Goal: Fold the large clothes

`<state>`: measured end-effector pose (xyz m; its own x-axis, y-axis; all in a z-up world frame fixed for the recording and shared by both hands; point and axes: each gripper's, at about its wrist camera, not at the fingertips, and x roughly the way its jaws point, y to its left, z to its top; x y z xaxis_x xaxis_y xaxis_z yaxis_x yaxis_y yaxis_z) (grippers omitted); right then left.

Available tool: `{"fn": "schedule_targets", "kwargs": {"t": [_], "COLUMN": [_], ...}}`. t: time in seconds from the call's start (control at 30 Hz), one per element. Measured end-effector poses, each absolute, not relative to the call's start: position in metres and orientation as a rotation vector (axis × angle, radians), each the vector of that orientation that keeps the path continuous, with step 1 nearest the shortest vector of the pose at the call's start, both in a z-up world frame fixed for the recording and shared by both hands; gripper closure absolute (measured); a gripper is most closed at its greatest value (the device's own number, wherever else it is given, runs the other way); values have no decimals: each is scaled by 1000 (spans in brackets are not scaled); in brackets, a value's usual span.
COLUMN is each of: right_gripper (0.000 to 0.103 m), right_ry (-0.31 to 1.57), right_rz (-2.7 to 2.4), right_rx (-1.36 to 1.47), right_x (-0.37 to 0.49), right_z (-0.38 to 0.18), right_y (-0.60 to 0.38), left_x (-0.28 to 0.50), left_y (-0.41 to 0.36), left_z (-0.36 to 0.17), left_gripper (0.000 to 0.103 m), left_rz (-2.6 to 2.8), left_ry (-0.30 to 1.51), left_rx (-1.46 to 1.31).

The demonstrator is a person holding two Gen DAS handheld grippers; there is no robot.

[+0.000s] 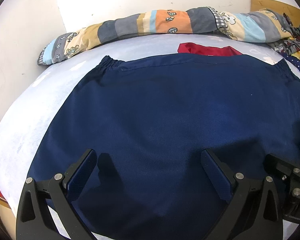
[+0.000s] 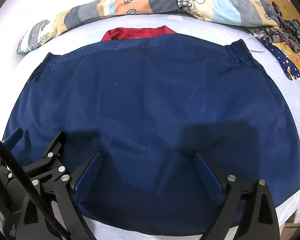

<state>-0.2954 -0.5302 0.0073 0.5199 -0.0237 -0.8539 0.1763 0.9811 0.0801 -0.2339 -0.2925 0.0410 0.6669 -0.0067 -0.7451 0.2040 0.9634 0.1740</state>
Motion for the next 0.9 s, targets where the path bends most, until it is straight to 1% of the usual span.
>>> {"fn": "schedule_targets", "kwargs": {"t": [0.07,0.17,0.27,0.37,0.47,0.57,0.7,0.83,0.9], "right_gripper": [6,11,11,11,11,22,22,22,22], "right_ry": [1040,1026,1002,1016,1032,1001,927,954,948], "right_rz": [-105,-97,-149,-182,-184,-159,-222,-254,-237], "right_rx": [177,246,321,407,413,459,521,730,769], "right_x": [-292,-291,-290,-287,-284,-284,-287,-290,-290], "right_z": [9,19,25,17,18,29,49,25,22], "right_y": [-532,-546,-574,-597,-596,-600,-636,-682,-688], "left_x": [-229,-220,-205,-194,-195,-193,-183,-170,-168], "left_y": [-291,-281,-259,-244,-251,-246,-224,-201,-200], "left_z": [44,50,51,44,45,53,61,47,48], "left_gripper": [0,0,0,0,0,0,0,0,0], "left_rz": [-138,-106,-53,-49,-48,-62,2,62,70], "left_ry": [861,865,893,950,946,938,936,999,1000], "left_rx": [245,230,161,74,114,67,13,-32,-33]}}
